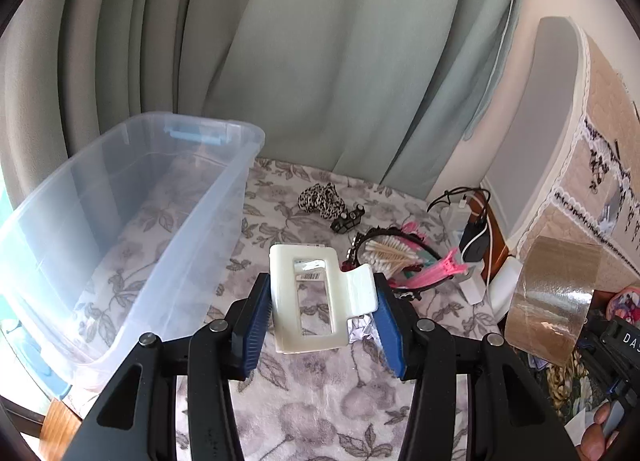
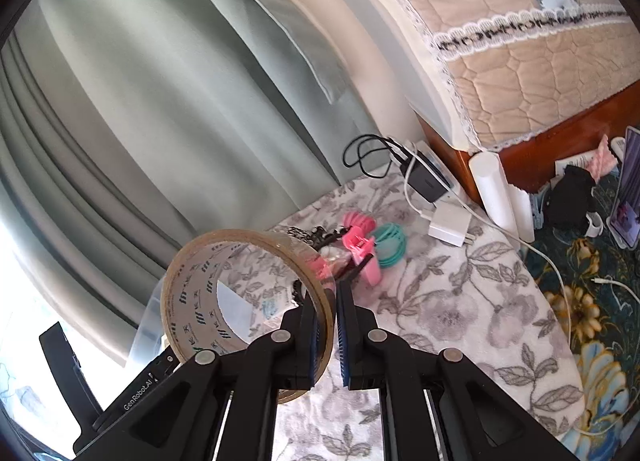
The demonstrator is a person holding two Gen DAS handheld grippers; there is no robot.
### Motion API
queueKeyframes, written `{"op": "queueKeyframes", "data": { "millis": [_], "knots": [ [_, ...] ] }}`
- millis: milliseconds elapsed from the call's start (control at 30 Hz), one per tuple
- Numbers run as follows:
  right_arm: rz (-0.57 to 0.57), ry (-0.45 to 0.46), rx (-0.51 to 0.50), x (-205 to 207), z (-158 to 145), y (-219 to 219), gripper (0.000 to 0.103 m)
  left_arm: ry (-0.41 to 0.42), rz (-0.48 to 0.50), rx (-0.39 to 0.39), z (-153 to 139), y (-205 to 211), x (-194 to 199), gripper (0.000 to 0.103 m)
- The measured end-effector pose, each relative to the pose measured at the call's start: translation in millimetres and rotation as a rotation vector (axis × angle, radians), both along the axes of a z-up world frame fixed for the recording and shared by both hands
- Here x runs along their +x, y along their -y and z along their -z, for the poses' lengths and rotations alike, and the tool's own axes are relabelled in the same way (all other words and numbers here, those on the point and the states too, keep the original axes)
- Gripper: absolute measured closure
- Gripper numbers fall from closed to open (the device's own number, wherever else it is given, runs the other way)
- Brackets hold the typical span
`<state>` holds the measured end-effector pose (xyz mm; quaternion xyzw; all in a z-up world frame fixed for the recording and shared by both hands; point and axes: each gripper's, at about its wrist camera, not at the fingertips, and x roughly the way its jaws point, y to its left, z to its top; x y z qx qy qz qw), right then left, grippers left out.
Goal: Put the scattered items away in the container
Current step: 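Carry the claw clip and tape roll over the clear box with both tools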
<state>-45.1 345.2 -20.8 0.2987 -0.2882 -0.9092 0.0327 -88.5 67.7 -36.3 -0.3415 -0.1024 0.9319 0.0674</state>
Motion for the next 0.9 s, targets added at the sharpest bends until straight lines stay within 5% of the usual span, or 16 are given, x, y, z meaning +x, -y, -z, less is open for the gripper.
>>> {"op": "queueKeyframes", "data": {
  "millis": [433, 900],
  "knots": [
    [-0.167, -0.167, -0.003, 3, -74, 75, 0.094, -0.194, -0.095, 0.084, -67, 67, 51, 0.052],
    [-0.382, -0.156, 0.068, -25, -79, 184, 0.094, -0.225, -0.309, 0.167, -64, 165, 59, 0.052]
  ]
}}
